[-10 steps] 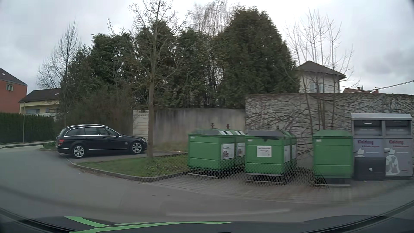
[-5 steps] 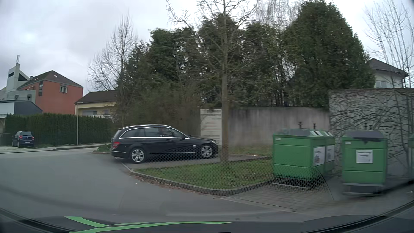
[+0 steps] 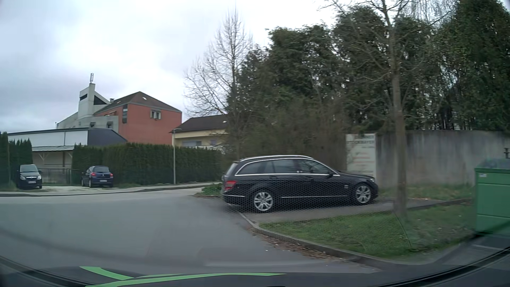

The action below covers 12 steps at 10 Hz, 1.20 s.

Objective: Follow the waypoints while adhering to traffic rules and regulations

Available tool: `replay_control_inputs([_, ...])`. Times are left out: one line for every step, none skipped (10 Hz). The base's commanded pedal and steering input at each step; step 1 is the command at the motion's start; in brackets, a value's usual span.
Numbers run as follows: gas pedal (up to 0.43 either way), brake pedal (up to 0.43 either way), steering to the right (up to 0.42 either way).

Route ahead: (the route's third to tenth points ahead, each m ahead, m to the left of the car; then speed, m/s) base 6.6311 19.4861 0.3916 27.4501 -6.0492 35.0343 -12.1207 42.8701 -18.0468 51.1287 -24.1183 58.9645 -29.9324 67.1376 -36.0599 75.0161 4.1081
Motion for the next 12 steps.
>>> replay_control_inputs([0.189, 0.000, -0.500])
replay_control_inputs([0.138, 0.000, -0.467])
replay_control_inputs([0.028, 0.000, -0.439])
replay_control_inputs([0.000, 0.000, -0.422])
replay_control_inputs([0.000, 0.000, -0.397])
replay_control_inputs([0.000, 0.000, -0.377])
replay_control_inputs([0.000, 0.000, -0.349])
replay_control_inputs([0.000, 0.000, -0.326])
replay_control_inputs([0.000, 0.000, -0.308])
replay_control_inputs([0.000, 0.000, -0.300])
replay_control_inputs([0.000, 0.006, -0.291])
replay_control_inputs([0.000, 0.043, -0.281])
